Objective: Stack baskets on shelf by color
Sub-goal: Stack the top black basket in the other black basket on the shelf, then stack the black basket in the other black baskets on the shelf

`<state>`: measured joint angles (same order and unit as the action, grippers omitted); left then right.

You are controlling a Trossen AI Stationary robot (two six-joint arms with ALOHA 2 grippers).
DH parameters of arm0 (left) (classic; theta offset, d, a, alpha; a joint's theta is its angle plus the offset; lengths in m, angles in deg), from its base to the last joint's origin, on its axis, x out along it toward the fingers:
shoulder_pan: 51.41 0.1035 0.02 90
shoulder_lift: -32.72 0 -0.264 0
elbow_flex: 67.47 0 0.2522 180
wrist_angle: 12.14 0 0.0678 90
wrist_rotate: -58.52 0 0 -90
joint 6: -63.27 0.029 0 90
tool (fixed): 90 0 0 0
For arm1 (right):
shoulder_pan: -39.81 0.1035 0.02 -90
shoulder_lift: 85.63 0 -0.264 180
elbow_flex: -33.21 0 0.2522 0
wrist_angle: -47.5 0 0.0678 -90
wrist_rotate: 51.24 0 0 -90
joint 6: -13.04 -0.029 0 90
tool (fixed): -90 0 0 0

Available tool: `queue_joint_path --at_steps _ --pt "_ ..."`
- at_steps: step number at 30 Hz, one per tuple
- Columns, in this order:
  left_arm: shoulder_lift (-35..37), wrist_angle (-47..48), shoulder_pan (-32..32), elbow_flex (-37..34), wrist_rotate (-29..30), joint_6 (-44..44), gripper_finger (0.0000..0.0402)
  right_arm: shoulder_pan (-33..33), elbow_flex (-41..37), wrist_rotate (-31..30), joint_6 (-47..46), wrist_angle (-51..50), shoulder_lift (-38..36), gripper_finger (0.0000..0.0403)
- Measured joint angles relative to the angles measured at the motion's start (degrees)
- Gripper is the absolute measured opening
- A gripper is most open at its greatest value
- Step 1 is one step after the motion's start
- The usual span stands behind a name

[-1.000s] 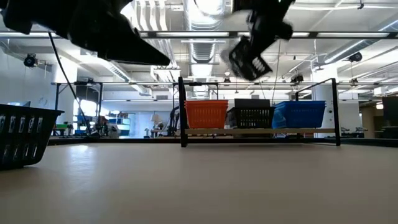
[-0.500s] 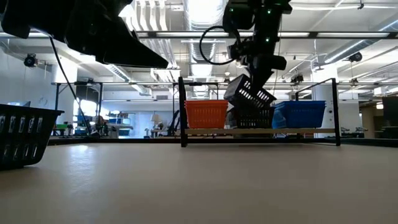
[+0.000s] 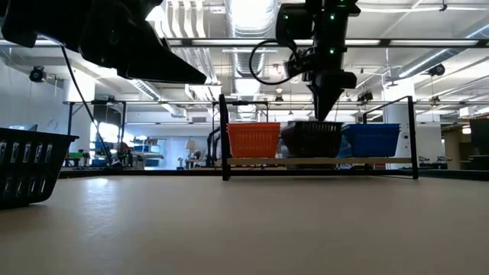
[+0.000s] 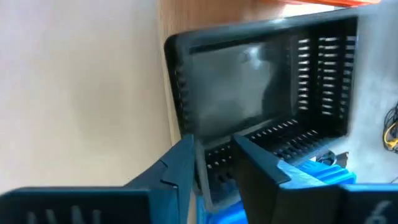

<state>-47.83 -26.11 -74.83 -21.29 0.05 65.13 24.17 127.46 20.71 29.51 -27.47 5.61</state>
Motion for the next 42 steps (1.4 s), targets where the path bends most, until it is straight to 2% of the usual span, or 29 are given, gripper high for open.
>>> queue_joint_path --at_steps 7,13,15,18,20,23,25,27,29,31,33,36,39,40,42 --pt "0.0 0.1 0.0 -0.1 0.0 0.1 0.0112 0.0 0.0 1.5 -2.6 0.5 -1.4 0.0127" --pt "0.0 0.6 -0.4 -0.1 0.5 0.0 0.0111 3.0 -4.0 7.8 -7.7 8.4 -4.5 0.0107" --pt "0.0 0.6 -1.6 -0.1 4.2 0.3 0.0111 6.0 -6.9 8.0 -8.6 13.0 -6.4 0.0094" --pt "0.2 0.9 -4.7 -0.1 12.8 2.5 0.0111 11.7 -12.1 7.8 -12.1 21.1 -9.7 0.0075" --pt "1.1 1.7 -7.1 0.2 15.1 5.0 0.0111 16.4 -16.0 7.4 -15.2 27.8 -11.7 0.0063" --pt "3.1 9.3 -11.0 2.8 15.4 6.4 0.0111 24.2 -22.5 7.5 -18.8 38.9 -13.6 0.0048" --pt "4.5 19.3 -13.5 6.2 15.3 4.5 0.0111 29.3 -26.3 6.9 -20.5 45.9 -14.2 0.0041" --pt "6.1 32.0 -16.0 10.1 15.0 -0.8 0.0111 34.4 -29.4 3.6 -22.4 52.2 -14.3 0.0037" --pt "7.0 45.2 -17.5 14.7 12.3 -8.0 0.0111 39.1 -31.8 -0.7 -24.0 56.4 -13.8 0.0033" --pt "7.6 57.0 -18.1 18.3 6.6 -15.9 0.0111 43.4 -33.1 -5.4 -26.2 57.2 -13.1 0.0033" --pt "7.8 64.2 -18.3 20.2 0.5 -21.6 0.0111 47.3 -34.0 -10.6 -29.1 57.2 -12.4 0.0032" --pt "8.0 65.9 -18.3 20.0 -6.0 -25.1 0.0111 51.8 -34.6 -17.5 -32.3 57.3 -11.2 0.0032" --pt "7.3 67.2 -17.8 19.6 -19.2 -24.1 0.0111 54.4 -34.7 -21.2 -35.0 57.3 -9.9 0.0032" --pt "6.9 68.1 -17.8 19.6 -21.6 -23.8 0.0111 55.0 -34.7 -21.6 -35.6 57.2 -9.6 0.0032" --pt "6.7 70.1 -17.8 19.5 -22.9 -23.6 0.0111 55.4 -34.7 -22.4 -36.4 57.3 -9.0 0.0032"
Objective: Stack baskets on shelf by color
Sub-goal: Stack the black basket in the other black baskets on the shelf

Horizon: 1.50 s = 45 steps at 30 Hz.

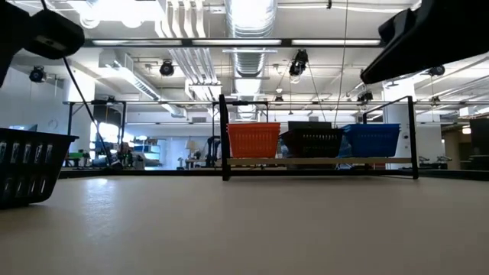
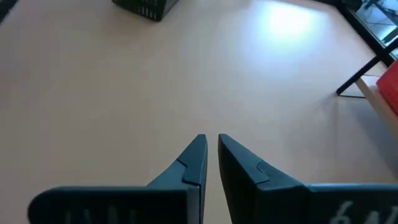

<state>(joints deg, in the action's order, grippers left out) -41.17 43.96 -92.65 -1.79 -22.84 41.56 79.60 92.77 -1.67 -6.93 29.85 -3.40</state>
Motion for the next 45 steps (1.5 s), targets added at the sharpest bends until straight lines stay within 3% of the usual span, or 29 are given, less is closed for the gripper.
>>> queue_joint_path --at_steps 7,12,15,19,26,36,42,45 --pt "-0.3 0.4 4.2 -0.2 0.5 0.1 0.0140 -0.1 0.0 -0.8 -1.5 0.0 1.8 0.0032" --pt "-3.8 0.7 7.2 -2.4 -1.6 6.9 0.0185 0.0 0.0 -1.7 -7.4 0.2 4.3 0.0032" --pt "-6.7 0.9 8.1 -2.8 -2.4 9.0 0.0187 0.1 0.0 -1.7 -10.4 0.8 7.2 0.0032" --pt "-9.8 0.8 9.2 -2.8 -2.4 10.1 0.0148 0.1 0.0 -1.6 -11.0 4.7 11.6 0.0032" --pt "-13.1 1.3 10.1 -2.0 -2.6 19.0 0.0013 0.4 4.3 -1.2 -5.9 7.2 17.0 0.0032" --pt "-19.0 -9.9 17.4 8.8 -0.8 32.7 0.0001 0.5 16.1 0.4 14.2 5.6 18.1 0.0040" --pt "-29.2 -10.8 21.3 19.2 -0.9 41.7 0.0000 0.2 27.1 3.9 22.5 -9.8 19.0 0.0090" --pt "-33.4 -10.8 22.3 24.0 -1.0 45.6 0.0000 -0.1 32.0 8.7 27.8 -17.3 20.8 0.0123"
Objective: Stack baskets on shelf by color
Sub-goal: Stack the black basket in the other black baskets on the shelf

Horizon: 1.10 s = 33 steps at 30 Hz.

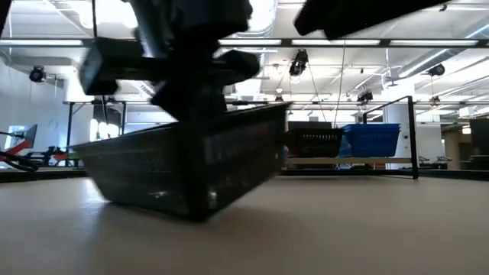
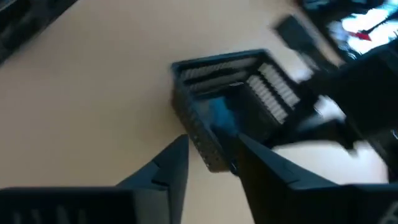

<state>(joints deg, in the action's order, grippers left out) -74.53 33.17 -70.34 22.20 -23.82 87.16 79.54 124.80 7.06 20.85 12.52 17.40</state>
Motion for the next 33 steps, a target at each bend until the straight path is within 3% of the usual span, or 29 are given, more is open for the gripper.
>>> queue_joint_path --at_steps 7,13,26,33 --pt "-4.8 -0.2 0.8 5.6 -0.1 8.3 0.0000 0.0 5.8 2.1 6.7 -5.6 5.9 0.0149" --pt "-4.8 -1.0 1.0 4.7 0.0 10.1 0.0000 0.0 7.1 -5.8 7.3 -5.9 9.5 0.0126" --pt "-4.4 -0.4 1.0 3.3 -3.1 9.6 0.0000 0.0 4.4 -6.0 2.1 -7.9 9.6 0.0083" --pt "-4.4 -2.4 1.0 3.2 -6.1 9.8 0.0000 0.0 0.6 -6.2 -0.3 -4.6 9.5 0.0083"
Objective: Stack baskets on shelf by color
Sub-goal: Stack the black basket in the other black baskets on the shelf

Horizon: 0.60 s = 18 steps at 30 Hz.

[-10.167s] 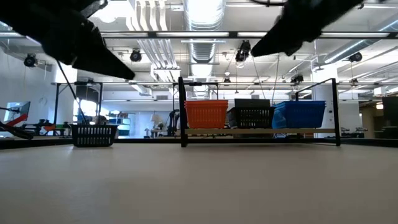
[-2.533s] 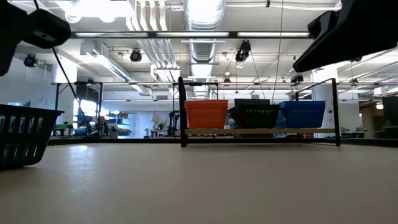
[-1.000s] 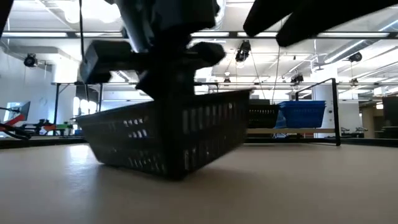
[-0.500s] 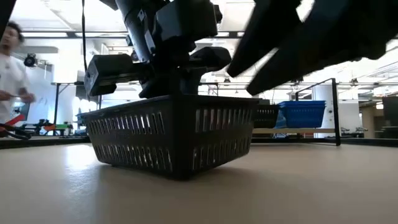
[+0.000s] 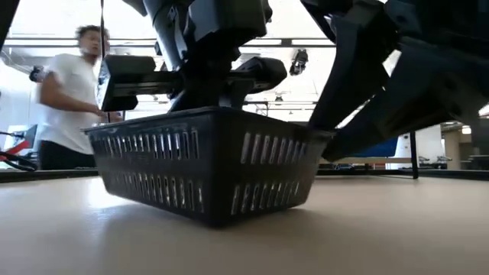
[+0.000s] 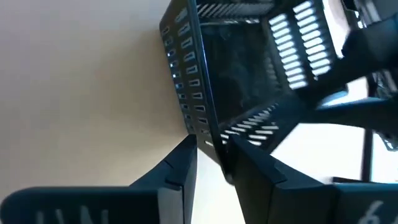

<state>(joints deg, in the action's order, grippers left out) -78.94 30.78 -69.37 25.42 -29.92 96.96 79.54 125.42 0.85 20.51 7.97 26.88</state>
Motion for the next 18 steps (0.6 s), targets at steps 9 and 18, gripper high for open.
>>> queue_joint_path --at_steps 9,18 --pt "0.9 -8.6 0.0 0.2 -0.5 3.3 0.0000 0.2 -1.0 3.0 1.3 5.0 0.0 0.0070" --pt "1.2 -10.7 1.0 3.1 -4.1 2.9 0.0057 0.4 -1.1 4.1 -2.5 5.2 0.0 0.0011"
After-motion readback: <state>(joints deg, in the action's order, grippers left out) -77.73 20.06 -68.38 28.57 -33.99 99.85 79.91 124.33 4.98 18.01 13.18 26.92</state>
